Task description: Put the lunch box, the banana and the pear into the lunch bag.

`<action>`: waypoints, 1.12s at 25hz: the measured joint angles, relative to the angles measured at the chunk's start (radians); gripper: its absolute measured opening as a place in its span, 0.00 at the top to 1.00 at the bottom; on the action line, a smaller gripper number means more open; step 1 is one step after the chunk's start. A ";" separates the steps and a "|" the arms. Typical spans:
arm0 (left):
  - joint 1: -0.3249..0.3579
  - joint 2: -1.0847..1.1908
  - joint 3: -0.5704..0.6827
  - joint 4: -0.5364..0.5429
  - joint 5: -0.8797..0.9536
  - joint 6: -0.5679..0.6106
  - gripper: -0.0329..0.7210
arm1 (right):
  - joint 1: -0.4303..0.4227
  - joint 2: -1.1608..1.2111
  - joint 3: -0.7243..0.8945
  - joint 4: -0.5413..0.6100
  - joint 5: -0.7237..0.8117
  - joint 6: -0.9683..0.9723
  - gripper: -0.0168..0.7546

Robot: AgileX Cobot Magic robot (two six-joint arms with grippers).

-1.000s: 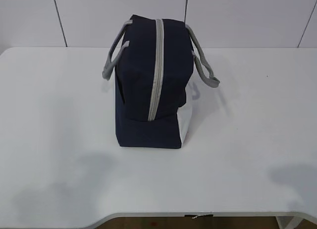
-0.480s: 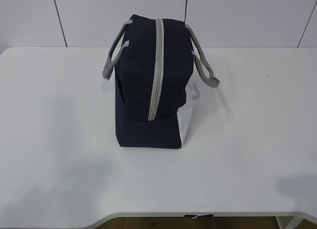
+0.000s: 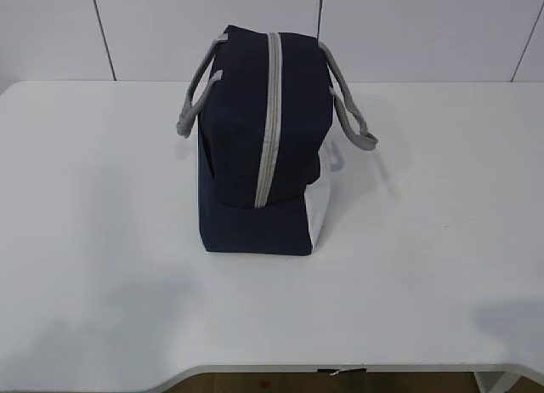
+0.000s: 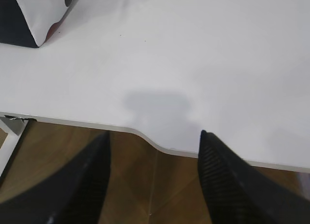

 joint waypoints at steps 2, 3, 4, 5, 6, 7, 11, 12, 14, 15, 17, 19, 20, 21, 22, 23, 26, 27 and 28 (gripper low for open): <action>0.000 0.000 0.000 0.000 0.000 0.000 0.63 | 0.000 0.000 0.000 0.000 0.000 0.000 0.38; 0.000 0.000 0.000 0.000 0.000 0.000 0.63 | 0.000 0.000 0.000 0.000 0.000 0.000 0.38; 0.000 0.000 0.000 0.000 0.000 0.000 0.63 | 0.000 0.000 0.000 0.000 0.000 0.000 0.38; 0.000 0.000 0.000 0.000 0.000 0.000 0.63 | 0.000 0.000 0.000 0.000 0.000 0.000 0.38; 0.000 0.000 0.000 0.000 0.000 0.000 0.63 | 0.000 0.000 0.000 0.000 0.000 0.000 0.38; 0.000 0.000 0.000 0.000 0.000 0.000 0.63 | 0.000 0.000 0.000 0.000 0.000 0.000 0.38; 0.000 0.000 0.000 0.000 0.000 0.000 0.63 | 0.000 0.000 0.000 0.000 0.000 0.000 0.38; 0.000 0.000 0.000 0.000 0.000 0.000 0.63 | 0.000 0.000 0.000 0.000 0.000 0.000 0.38; 0.000 0.000 0.000 0.000 0.000 0.000 0.63 | 0.000 0.000 0.000 0.000 0.000 0.000 0.38; 0.000 0.000 0.000 0.000 0.000 0.000 0.63 | 0.000 0.000 0.000 0.000 0.000 0.000 0.38; 0.000 0.000 0.000 0.000 0.000 0.000 0.63 | 0.000 0.000 0.000 0.000 0.000 0.000 0.38; 0.000 0.000 0.000 0.000 0.000 0.000 0.63 | 0.000 0.000 0.000 0.000 0.000 0.000 0.38; 0.000 0.000 0.000 0.000 0.000 0.000 0.63 | 0.000 0.000 0.000 0.000 0.000 0.000 0.38; 0.000 0.000 0.000 0.000 0.000 0.000 0.63 | 0.000 0.000 0.000 0.000 0.000 0.000 0.38; 0.000 0.000 0.000 0.000 0.000 0.000 0.63 | 0.000 0.000 0.000 0.000 0.000 0.000 0.38; 0.000 0.000 0.000 0.000 0.000 0.000 0.63 | 0.000 0.000 0.000 0.000 0.000 0.000 0.38; 0.000 0.000 0.000 0.000 0.000 0.000 0.63 | 0.000 0.000 0.000 0.000 0.000 0.000 0.38; 0.000 0.000 0.000 0.000 0.000 0.000 0.63 | 0.000 0.000 0.000 0.000 0.002 0.000 0.38; 0.000 0.000 0.000 0.000 0.000 0.000 0.63 | 0.000 0.000 0.000 0.000 0.002 0.000 0.38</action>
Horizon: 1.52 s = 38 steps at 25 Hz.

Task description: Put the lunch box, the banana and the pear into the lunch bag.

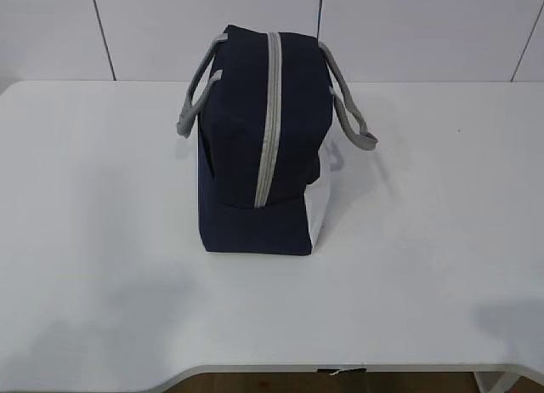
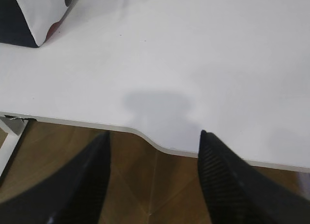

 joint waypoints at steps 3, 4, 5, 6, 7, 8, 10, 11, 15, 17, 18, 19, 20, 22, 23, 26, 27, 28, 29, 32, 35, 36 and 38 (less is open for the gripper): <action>0.000 0.000 0.000 0.000 0.000 0.000 0.63 | 0.000 0.000 0.000 0.000 0.000 0.002 0.38; 0.000 0.000 0.000 0.000 0.000 0.000 0.63 | 0.000 0.000 0.000 0.000 0.000 0.002 0.38; 0.000 0.000 0.000 0.000 0.000 0.000 0.63 | 0.000 0.000 0.000 0.000 0.000 0.002 0.38; 0.000 0.000 0.000 0.000 0.000 0.000 0.63 | 0.000 0.000 0.000 0.000 0.000 0.002 0.38; 0.000 0.000 0.000 0.000 0.000 0.000 0.63 | 0.000 0.000 0.000 0.000 0.000 0.002 0.38; 0.000 0.000 0.000 0.000 0.000 0.000 0.63 | 0.000 0.000 0.000 0.000 0.000 0.002 0.38; 0.000 0.000 0.000 0.000 0.000 0.000 0.63 | 0.000 0.000 0.000 0.000 0.000 0.002 0.38; 0.000 0.000 0.000 0.000 0.000 0.000 0.63 | 0.000 0.000 0.000 0.000 0.000 0.002 0.38; 0.000 0.000 0.000 0.000 0.000 0.000 0.63 | 0.000 0.000 0.000 0.000 0.000 0.002 0.38; 0.000 0.000 0.000 0.000 0.000 0.000 0.63 | 0.000 0.000 0.000 0.000 0.000 0.002 0.38; 0.000 0.000 0.000 0.000 0.000 0.000 0.63 | 0.000 0.000 0.000 0.000 0.000 0.002 0.38; 0.000 0.000 0.000 0.000 0.000 0.000 0.63 | 0.000 0.000 0.000 0.000 0.000 0.002 0.38; 0.000 0.000 0.000 0.000 0.000 0.000 0.63 | 0.000 0.000 0.000 0.000 0.000 0.002 0.38; 0.000 0.000 0.000 0.000 0.000 0.000 0.63 | 0.000 0.000 0.000 0.000 0.000 0.002 0.38; 0.000 0.000 0.000 0.000 0.000 0.000 0.63 | 0.000 0.000 0.000 0.000 0.000 0.002 0.38; 0.000 0.000 0.000 0.000 0.000 0.000 0.63 | 0.000 0.000 0.000 0.000 0.000 0.002 0.38; 0.000 0.000 0.000 0.000 0.000 0.000 0.63 | 0.000 0.000 0.000 0.000 0.000 0.002 0.38; 0.000 0.000 0.000 0.000 0.000 0.000 0.63 | 0.000 0.000 0.000 0.000 0.000 0.002 0.38; 0.000 0.000 0.000 0.000 0.000 0.000 0.63 | 0.000 0.000 0.000 0.000 0.000 0.002 0.38; 0.000 0.000 0.000 0.000 0.000 0.000 0.63 | 0.000 0.000 0.000 0.000 0.000 0.002 0.38; 0.000 0.000 0.000 0.000 0.000 0.000 0.63 | 0.000 0.000 0.000 0.000 0.000 0.002 0.38; 0.000 0.000 0.000 0.000 0.000 0.000 0.63 | 0.000 0.000 0.000 0.000 0.000 0.002 0.38; 0.000 0.000 0.000 0.000 0.000 0.000 0.63 | 0.000 0.000 0.000 0.000 0.000 0.002 0.38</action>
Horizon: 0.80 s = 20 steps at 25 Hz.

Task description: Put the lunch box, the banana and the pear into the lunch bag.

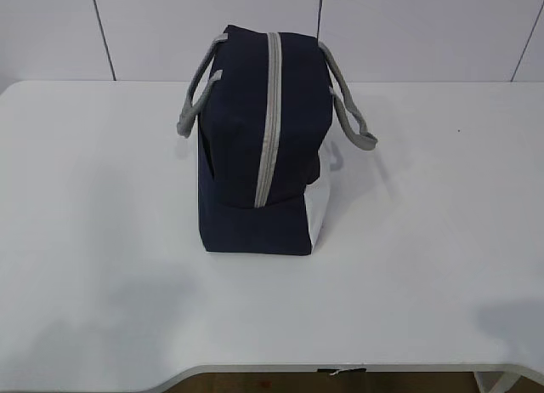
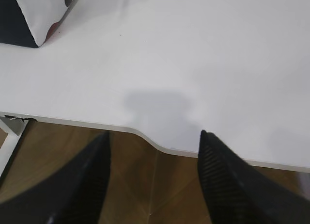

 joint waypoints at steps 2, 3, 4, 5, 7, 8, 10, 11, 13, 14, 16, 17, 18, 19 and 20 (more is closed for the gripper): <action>0.000 0.000 0.000 0.000 0.000 0.000 0.63 | 0.000 0.000 0.000 0.000 0.000 0.000 0.38; 0.000 0.000 0.000 0.000 0.000 0.000 0.63 | 0.000 0.000 0.000 0.000 0.000 0.000 0.38; 0.000 0.000 0.000 0.000 0.000 0.000 0.63 | 0.000 0.000 0.000 0.000 0.000 0.000 0.38; 0.000 0.000 0.000 0.000 0.000 0.000 0.63 | 0.000 0.000 0.000 0.000 0.000 0.000 0.38; 0.000 0.000 0.000 0.000 0.000 0.000 0.63 | 0.000 0.000 0.000 0.000 0.000 0.000 0.38; 0.000 0.000 0.000 0.000 0.000 0.000 0.63 | 0.000 0.000 0.000 0.000 0.000 0.000 0.38; 0.000 0.000 0.000 0.000 0.000 0.000 0.63 | 0.000 0.000 0.000 0.000 0.000 0.000 0.38; 0.000 0.000 0.000 0.000 0.000 0.000 0.63 | 0.000 0.000 0.000 0.000 0.000 0.000 0.38; 0.000 0.000 0.000 0.000 0.000 0.000 0.63 | 0.000 0.000 0.000 0.000 0.000 0.000 0.38; 0.000 0.000 0.000 0.000 0.000 0.000 0.63 | 0.000 0.000 0.000 0.000 0.000 0.000 0.38; 0.000 0.000 0.000 0.000 0.000 0.000 0.63 | 0.000 0.000 0.000 0.000 0.000 0.000 0.38; 0.000 0.000 0.000 0.000 0.000 0.000 0.63 | 0.000 0.000 0.000 0.000 0.000 0.000 0.38; 0.000 0.000 0.000 0.000 0.000 0.000 0.63 | 0.000 0.000 0.000 0.000 0.000 0.000 0.38; 0.000 0.000 0.000 0.000 0.000 0.000 0.63 | 0.000 0.000 0.000 0.000 0.000 0.000 0.38; 0.000 0.000 0.000 0.000 0.000 0.000 0.63 | 0.000 0.000 0.000 0.000 0.000 0.000 0.38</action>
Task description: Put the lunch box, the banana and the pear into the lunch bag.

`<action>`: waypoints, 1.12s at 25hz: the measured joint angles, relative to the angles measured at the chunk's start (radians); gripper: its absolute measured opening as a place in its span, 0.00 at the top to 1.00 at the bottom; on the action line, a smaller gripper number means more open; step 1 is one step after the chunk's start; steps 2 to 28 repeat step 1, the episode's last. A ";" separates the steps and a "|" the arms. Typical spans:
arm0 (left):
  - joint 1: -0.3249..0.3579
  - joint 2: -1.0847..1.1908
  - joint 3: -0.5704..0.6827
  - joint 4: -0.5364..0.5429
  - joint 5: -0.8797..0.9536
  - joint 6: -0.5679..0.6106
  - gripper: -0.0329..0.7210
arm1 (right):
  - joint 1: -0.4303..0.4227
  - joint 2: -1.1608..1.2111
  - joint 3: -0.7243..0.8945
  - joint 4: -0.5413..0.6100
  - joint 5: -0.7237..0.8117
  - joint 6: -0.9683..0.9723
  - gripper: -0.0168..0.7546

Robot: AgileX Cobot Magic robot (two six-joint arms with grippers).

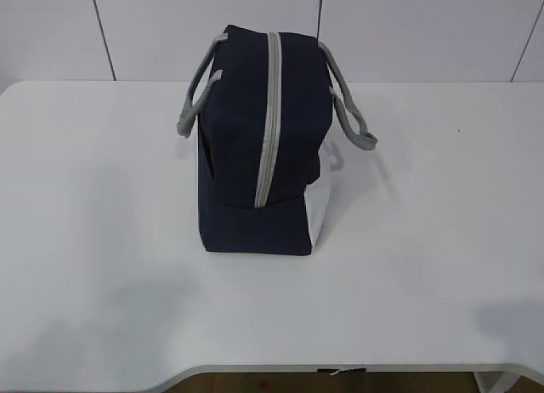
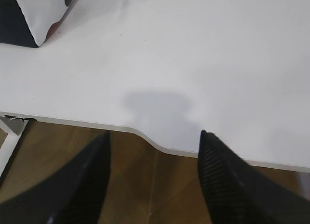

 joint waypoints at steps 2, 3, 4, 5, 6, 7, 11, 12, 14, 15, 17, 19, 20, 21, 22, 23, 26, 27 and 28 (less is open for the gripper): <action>0.000 0.000 0.000 0.000 0.000 0.000 0.63 | 0.000 0.000 0.000 0.000 0.000 0.000 0.38; 0.000 0.000 0.000 0.000 0.000 0.000 0.63 | 0.000 0.000 0.000 0.000 0.000 0.000 0.38; 0.000 0.000 0.000 0.000 0.000 0.000 0.63 | 0.000 0.000 0.000 0.000 0.000 0.000 0.38; 0.000 0.000 0.000 0.000 0.000 0.000 0.63 | 0.000 0.000 0.000 0.000 0.000 0.000 0.38; 0.000 0.000 0.000 0.000 0.000 0.000 0.63 | 0.000 0.000 0.000 0.000 0.000 0.000 0.38; 0.000 0.000 0.000 0.000 0.000 0.000 0.63 | 0.000 0.000 0.000 0.000 0.000 0.000 0.38; 0.000 0.000 0.000 0.000 0.000 0.000 0.63 | 0.000 0.000 0.000 0.000 0.000 0.000 0.38; 0.000 0.000 0.000 0.000 0.000 0.000 0.63 | 0.000 0.000 0.000 0.000 0.000 0.000 0.38; 0.000 0.000 0.000 0.000 0.000 0.000 0.63 | 0.000 0.000 0.000 0.000 0.000 0.000 0.38; 0.000 0.000 0.000 0.000 0.000 0.000 0.63 | 0.000 0.000 0.000 0.000 0.000 0.000 0.38; 0.000 0.000 0.000 0.000 0.000 0.000 0.63 | 0.000 0.000 0.000 0.000 0.000 0.000 0.38; 0.000 0.000 0.000 0.000 0.000 0.000 0.63 | 0.000 0.000 0.000 0.000 0.000 0.000 0.38; 0.000 0.000 0.000 0.000 0.000 0.000 0.63 | 0.000 0.000 0.000 0.000 0.000 0.000 0.38; 0.000 0.000 0.000 0.000 0.000 0.000 0.63 | 0.000 0.000 0.000 0.000 0.000 0.000 0.38; 0.000 0.000 0.000 0.000 0.000 0.000 0.63 | 0.000 0.000 0.000 0.000 0.000 0.000 0.38; 0.000 0.000 0.000 0.000 0.000 0.000 0.63 | 0.000 0.000 0.000 0.000 0.000 0.000 0.38; 0.000 0.000 0.000 0.000 0.000 0.000 0.63 | 0.000 0.000 0.000 0.000 0.000 0.000 0.38; 0.000 0.000 0.000 0.000 0.000 0.000 0.63 | 0.000 0.000 0.000 0.000 0.000 0.000 0.38; 0.000 0.000 0.000 0.000 0.000 0.000 0.63 | 0.000 0.000 0.000 0.000 0.000 0.000 0.38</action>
